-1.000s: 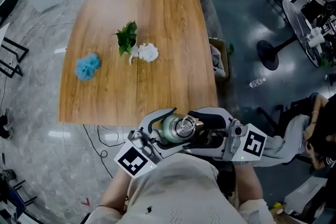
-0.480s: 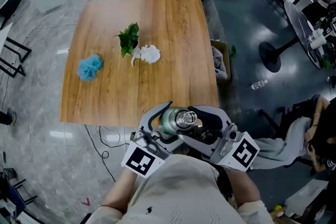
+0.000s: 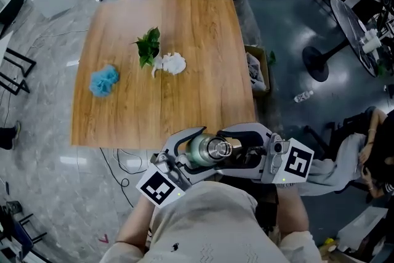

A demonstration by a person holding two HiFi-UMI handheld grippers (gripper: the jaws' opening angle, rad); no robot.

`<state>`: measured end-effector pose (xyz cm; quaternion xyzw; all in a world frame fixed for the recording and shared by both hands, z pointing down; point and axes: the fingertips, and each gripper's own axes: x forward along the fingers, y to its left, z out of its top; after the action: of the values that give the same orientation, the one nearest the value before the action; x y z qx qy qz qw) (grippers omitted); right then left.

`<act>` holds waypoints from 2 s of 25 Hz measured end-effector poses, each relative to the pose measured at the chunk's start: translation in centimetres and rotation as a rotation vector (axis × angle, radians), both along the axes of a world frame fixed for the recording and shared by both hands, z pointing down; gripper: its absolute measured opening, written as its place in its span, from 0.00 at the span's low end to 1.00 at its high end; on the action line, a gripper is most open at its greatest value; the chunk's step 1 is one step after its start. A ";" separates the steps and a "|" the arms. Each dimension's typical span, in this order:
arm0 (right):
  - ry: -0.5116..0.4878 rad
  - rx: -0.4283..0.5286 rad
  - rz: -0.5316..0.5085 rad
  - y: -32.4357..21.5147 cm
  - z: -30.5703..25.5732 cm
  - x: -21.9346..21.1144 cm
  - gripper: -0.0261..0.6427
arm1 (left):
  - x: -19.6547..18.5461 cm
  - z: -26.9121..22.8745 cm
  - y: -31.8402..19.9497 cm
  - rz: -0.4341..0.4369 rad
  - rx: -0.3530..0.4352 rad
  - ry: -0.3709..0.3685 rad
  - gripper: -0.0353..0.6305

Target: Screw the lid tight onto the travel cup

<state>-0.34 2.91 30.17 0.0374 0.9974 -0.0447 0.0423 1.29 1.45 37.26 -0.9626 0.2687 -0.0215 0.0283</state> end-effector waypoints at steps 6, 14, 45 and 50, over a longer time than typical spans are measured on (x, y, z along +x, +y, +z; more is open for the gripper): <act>-0.025 0.071 0.112 -1.2 -0.7 -0.5 0.40 | -0.2 -0.1 -1.6 -0.112 0.003 -0.005 0.64; -0.044 -0.018 0.564 -3.8 -0.9 0.2 0.42 | 0.0 -0.5 -4.8 -0.258 -0.077 0.074 0.64; -0.131 0.004 0.242 -2.8 -2.1 6.3 0.44 | 5.9 -2.6 -2.7 0.259 -0.062 0.086 0.64; -0.035 0.058 -0.058 -1.0 -2.2 5.2 0.44 | 6.7 -2.6 -0.2 0.415 -0.005 0.028 0.64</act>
<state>4.82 1.87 27.93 0.0681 0.9959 -0.0164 0.0573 8.00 1.28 34.67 -0.9975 0.0651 -0.0023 0.0260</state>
